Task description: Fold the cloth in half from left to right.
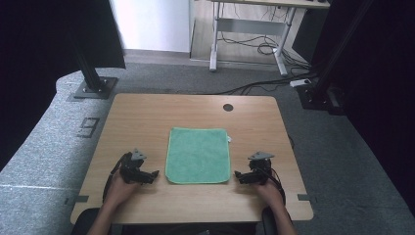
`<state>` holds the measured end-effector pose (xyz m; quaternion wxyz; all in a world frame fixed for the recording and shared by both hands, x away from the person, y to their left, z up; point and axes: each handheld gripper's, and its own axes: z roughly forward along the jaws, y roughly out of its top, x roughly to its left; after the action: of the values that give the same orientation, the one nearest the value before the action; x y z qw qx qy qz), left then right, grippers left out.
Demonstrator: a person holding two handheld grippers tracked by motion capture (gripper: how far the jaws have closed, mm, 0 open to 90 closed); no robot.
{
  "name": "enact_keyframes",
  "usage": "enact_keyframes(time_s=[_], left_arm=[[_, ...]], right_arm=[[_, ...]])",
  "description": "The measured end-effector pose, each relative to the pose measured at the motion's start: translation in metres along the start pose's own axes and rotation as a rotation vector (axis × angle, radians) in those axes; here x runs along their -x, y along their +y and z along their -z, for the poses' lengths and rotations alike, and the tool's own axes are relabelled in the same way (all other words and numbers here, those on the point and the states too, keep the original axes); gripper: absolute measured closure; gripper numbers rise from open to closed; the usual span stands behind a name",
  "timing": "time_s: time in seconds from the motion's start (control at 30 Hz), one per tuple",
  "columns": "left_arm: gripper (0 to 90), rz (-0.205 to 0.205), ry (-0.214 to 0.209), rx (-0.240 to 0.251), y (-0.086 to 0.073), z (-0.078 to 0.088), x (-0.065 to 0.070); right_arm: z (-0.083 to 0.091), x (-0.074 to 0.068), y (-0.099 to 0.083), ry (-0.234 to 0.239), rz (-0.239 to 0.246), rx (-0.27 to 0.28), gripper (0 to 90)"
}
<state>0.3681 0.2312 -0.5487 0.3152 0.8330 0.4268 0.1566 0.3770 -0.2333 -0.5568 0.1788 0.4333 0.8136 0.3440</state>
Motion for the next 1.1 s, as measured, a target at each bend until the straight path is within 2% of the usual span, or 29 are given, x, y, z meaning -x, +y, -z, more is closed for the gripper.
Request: enact_keyframes(time_s=[0.23,0.37,0.47,0.63,0.73,0.87,1.0,1.1], left_arm=[[0.0,-0.007,-0.011,-0.028,0.005,-0.001,-0.002],[0.0,-0.004,-0.019,-0.013,0.012,-0.002,-0.003],[0.0,-0.016,-0.012,0.007,0.022,-0.003,-0.003],[0.0,-0.041,-0.005,0.049,0.043,-0.005,-0.002],[0.0,-0.053,-0.004,0.059,0.057,-0.012,-0.002],[0.0,-0.042,-0.019,0.070,0.069,-0.026,0.001],[0.0,-0.053,-0.007,0.041,0.067,-0.039,0.006],[0.0,-0.086,0.039,-0.013,0.061,-0.046,0.009]], right_arm=[[0.000,0.000,0.000,0.004,0.001,-0.002,0.0],[0.001,0.000,0.001,0.009,0.001,-0.008,0.0],[0.002,-0.002,0.003,0.012,0.000,-0.007,0.0],[0.007,-0.010,0.012,0.033,-0.005,0.035,0.0],[0.010,-0.019,0.020,0.046,-0.010,0.058,0.0],[0.011,-0.029,0.026,0.056,-0.002,0.078,0.0],[0.003,-0.035,0.025,0.053,0.019,0.037,0.0],[-0.003,-0.037,0.023,0.043,0.037,-0.002,0.5]])
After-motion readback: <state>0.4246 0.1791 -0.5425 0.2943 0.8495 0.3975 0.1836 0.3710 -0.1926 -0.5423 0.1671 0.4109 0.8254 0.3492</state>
